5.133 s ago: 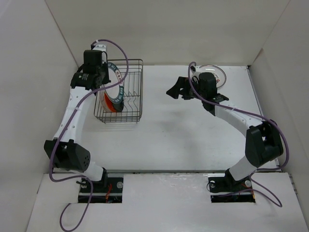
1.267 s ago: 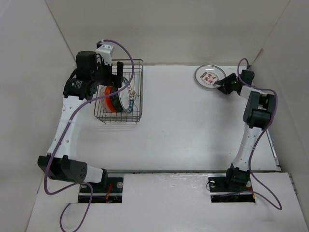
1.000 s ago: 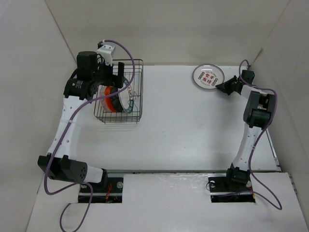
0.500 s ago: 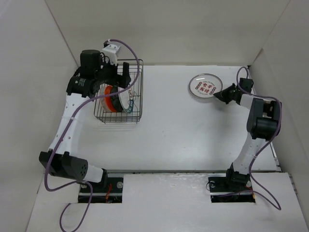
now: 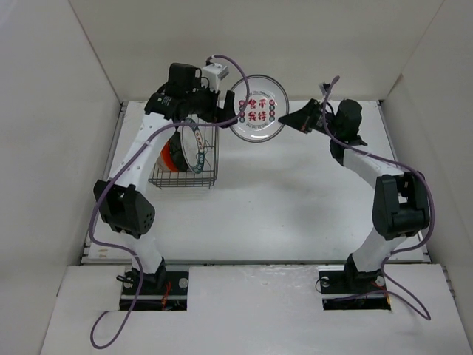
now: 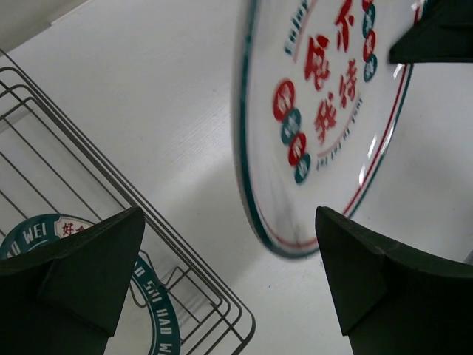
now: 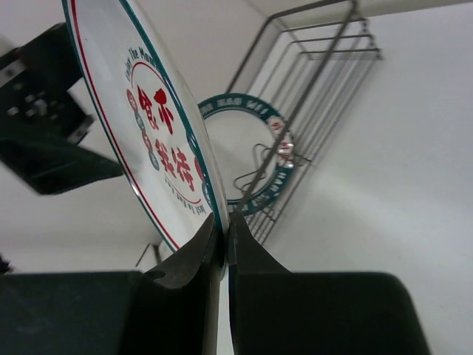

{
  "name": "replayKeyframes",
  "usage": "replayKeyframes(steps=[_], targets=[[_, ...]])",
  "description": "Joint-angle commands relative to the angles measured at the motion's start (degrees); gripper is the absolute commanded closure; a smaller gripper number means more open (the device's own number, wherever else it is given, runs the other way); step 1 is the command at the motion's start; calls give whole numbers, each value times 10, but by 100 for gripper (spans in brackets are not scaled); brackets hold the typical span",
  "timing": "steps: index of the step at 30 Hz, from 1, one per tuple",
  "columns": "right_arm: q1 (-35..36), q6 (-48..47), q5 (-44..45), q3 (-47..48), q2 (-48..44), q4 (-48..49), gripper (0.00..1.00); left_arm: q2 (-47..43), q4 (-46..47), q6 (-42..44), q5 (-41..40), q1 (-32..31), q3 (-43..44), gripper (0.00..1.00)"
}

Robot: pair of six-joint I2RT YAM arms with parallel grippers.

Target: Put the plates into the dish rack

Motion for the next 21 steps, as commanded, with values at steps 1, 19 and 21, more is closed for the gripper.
replayKeyframes(steps=[1, 19, 21], targets=[[18, 51, -101, -15, -10, 204, 100, 0, 5, -11, 40, 3, 42, 0], [72, 51, -102, 19, 25, 179, 56, -76, 47, -17, 86, 12, -27, 100], [72, 51, -94, 19, 31, 171, 0, -91, 60, -26, 73, 30, -42, 100]])
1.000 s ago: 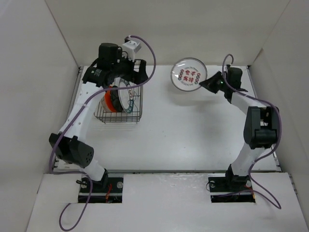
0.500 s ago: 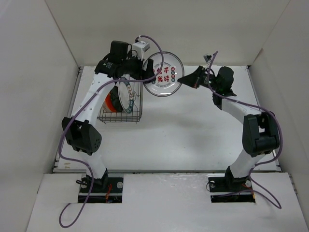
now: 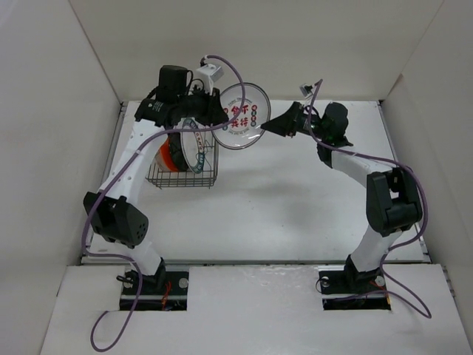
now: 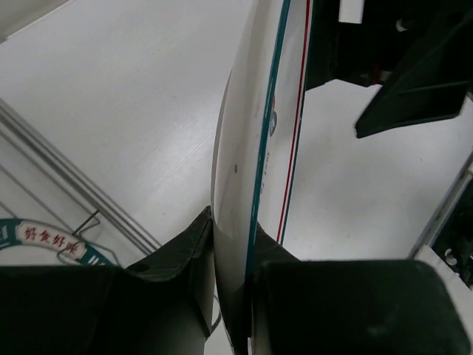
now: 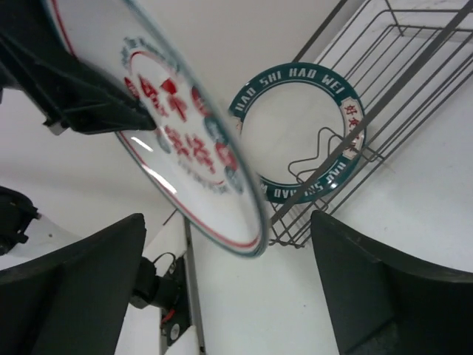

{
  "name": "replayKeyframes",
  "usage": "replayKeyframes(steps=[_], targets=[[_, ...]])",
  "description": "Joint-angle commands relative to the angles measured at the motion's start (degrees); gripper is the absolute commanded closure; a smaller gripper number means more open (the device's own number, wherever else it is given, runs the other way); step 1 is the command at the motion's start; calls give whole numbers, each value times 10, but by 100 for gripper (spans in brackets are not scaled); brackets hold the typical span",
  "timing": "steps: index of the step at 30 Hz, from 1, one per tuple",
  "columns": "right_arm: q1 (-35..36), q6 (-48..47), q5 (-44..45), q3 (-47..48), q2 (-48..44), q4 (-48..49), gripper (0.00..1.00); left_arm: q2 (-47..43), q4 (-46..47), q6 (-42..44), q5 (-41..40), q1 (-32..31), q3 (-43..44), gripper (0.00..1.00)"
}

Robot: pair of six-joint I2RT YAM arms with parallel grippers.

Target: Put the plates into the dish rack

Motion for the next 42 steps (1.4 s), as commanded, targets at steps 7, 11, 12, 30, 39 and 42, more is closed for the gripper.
replayKeyframes(steps=[7, 11, 12, 30, 39, 42], targets=[[-23, -40, 39, -5, 0, -41, 0, -94, 80, -19, -245, 48, -43, 100], [-23, -81, 58, -5, -6, -103, 0, -94, 81, -32, -373, 48, -57, 100], [-23, -88, 66, -5, -6, -115, 0, -87, 69, -32, -403, 48, -57, 100], [-28, -130, 90, -27, -22, -183, 0, -58, -25, -107, -572, -23, -35, 100], [-39, -130, 90, -39, -33, -183, 0, -56, -19, -126, -588, -23, -58, 100], [-44, -130, 90, -44, -33, -183, 0, -49, -19, -131, -582, -23, -58, 100]])
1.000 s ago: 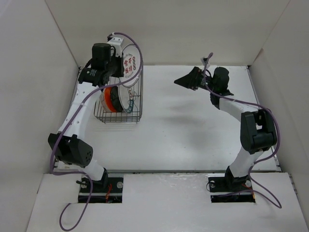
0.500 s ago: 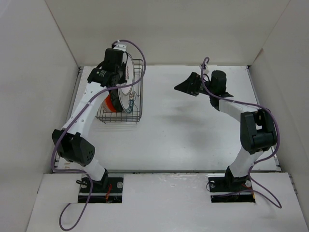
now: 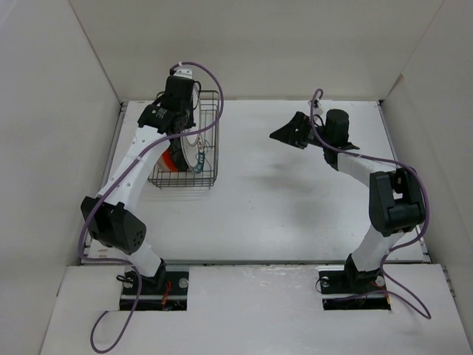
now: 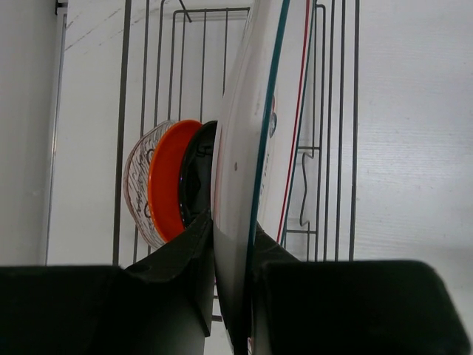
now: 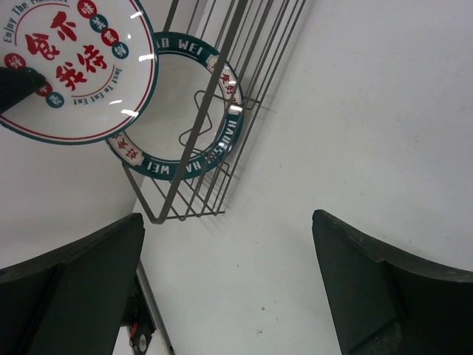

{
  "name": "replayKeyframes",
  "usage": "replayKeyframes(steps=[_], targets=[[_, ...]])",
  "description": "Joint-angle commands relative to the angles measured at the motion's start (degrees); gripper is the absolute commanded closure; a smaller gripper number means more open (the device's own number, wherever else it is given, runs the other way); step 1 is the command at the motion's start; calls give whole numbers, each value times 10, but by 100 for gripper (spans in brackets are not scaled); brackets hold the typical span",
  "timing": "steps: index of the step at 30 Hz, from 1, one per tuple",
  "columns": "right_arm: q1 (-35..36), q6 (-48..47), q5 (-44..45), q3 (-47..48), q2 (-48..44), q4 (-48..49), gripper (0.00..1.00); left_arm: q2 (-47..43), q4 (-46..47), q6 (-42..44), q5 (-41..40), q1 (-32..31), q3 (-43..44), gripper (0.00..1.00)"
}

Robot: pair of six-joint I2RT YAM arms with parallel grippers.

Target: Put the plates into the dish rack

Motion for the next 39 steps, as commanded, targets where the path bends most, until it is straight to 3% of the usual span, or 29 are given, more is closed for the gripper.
replayKeyframes(steps=[1, 39], targets=[[-7, -12, 1, -10, -28, 18, 0, -1, 32, -17, -4, 0, -6, 100], [-29, -17, -15, -15, 4, 18, 0, 33, 53, -17, 12, 0, -61, 100]])
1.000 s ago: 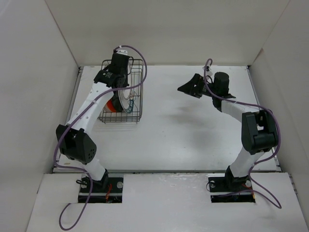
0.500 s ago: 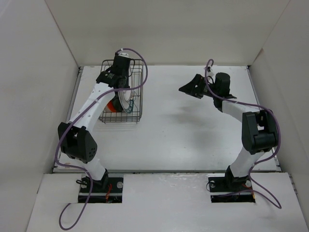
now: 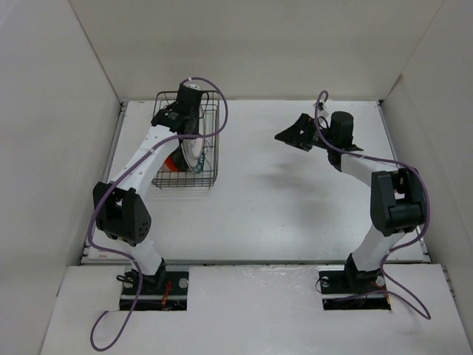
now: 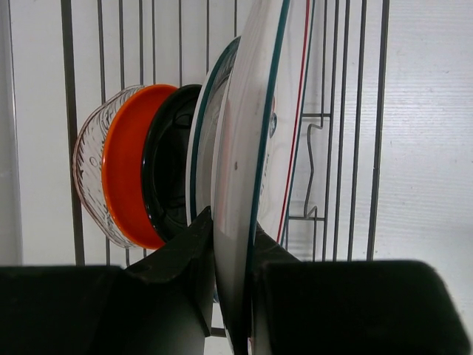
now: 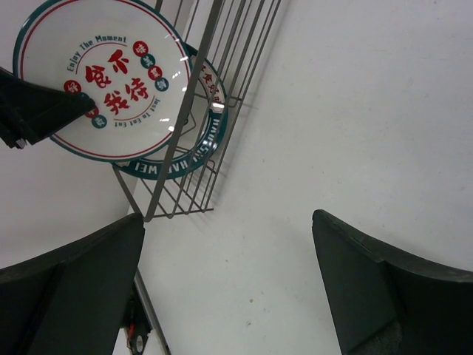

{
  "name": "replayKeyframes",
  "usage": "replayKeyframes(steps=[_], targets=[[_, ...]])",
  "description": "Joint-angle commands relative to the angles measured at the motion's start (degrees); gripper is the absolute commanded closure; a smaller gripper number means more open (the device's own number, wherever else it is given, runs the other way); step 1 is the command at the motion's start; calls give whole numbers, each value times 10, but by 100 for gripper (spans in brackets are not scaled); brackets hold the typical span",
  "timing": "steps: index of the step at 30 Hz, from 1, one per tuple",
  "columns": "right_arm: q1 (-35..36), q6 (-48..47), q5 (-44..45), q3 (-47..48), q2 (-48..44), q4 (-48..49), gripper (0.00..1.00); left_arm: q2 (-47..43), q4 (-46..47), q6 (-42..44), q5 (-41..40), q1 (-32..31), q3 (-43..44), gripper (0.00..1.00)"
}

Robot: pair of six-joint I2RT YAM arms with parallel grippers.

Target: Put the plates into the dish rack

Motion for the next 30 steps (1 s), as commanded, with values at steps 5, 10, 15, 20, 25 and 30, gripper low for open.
replayKeyframes(steps=[5, 10, 15, 20, 25, 30], targets=[[-5, -13, -10, 2, 6, 19, 0, -14, 39, -7, -1, 0, -9, 96], [-5, -13, -10, 2, 6, 19, 0, -14, 40, -7, 5, 0, -15, 95], [-5, -13, -10, 2, 12, 19, 0, -14, 40, -7, 17, 0, -20, 89], [-5, -8, -15, 2, 12, 19, 0, -14, 40, -2, 40, 0, -20, 72], [-5, -8, -15, 2, 17, 19, 0, -14, 40, 4, 46, 0, -20, 69], [-5, -8, -15, 2, 17, 19, 0, -19, 40, 10, 66, 0, -8, 66]])
